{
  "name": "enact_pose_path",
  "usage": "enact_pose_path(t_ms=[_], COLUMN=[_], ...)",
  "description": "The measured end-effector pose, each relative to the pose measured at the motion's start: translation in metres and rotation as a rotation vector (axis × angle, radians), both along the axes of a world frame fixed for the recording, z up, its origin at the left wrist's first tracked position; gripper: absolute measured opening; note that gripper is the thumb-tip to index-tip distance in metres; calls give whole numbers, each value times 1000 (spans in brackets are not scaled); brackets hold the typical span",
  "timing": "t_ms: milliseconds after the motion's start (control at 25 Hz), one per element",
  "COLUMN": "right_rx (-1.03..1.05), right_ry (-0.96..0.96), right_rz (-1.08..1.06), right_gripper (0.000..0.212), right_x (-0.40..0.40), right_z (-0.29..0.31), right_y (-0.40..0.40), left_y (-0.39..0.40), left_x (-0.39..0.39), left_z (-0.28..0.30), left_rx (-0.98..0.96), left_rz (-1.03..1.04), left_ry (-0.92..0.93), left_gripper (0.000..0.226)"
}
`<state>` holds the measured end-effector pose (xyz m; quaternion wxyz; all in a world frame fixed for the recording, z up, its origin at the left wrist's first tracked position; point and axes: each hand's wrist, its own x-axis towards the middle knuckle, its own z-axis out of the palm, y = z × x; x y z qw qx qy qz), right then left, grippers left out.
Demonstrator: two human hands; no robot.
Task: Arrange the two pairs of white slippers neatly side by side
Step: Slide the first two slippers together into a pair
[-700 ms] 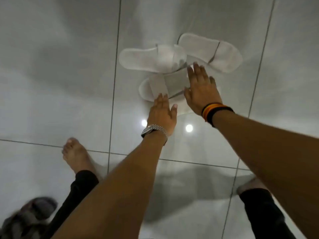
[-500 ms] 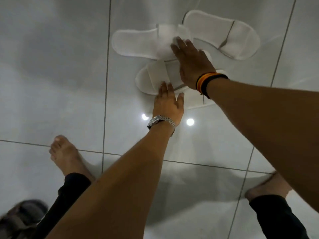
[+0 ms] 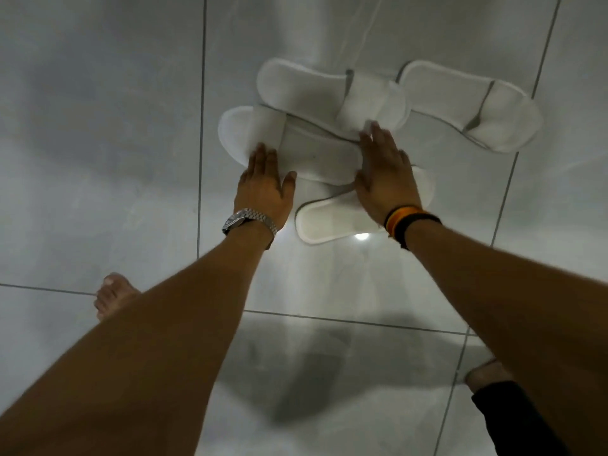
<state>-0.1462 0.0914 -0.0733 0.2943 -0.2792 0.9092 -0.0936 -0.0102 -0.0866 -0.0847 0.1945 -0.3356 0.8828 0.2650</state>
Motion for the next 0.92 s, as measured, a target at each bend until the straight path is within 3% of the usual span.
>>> enact_pose_path(t_ms=[200, 360, 520, 640, 720, 920], right_rx=[215, 231, 218, 292, 337, 249], right_ry=[-93, -104, -6, 28, -7, -70], right_rz=[-394, -475, -266, -54, -30, -110], right_gripper=[88, 106, 107, 104, 105, 106], right_x=[83, 71, 18, 0, -1, 20], right_z=[9, -16, -26, -19, -14, -19], right_y=[52, 53, 50, 50, 45, 1], left_y=[-3, -6, -18, -24, -16, 6], left_x=[-30, -50, -44, -22, -7, 4], left_z=[-1, -17, -23, -15, -9, -13], left_rx=[92, 53, -18, -19, -5, 14], left_rz=[189, 281, 67, -301, -491, -501], left_ry=[-53, -126, -180, -168, -142, -52], left_gripper=[93, 120, 126, 124, 121, 105])
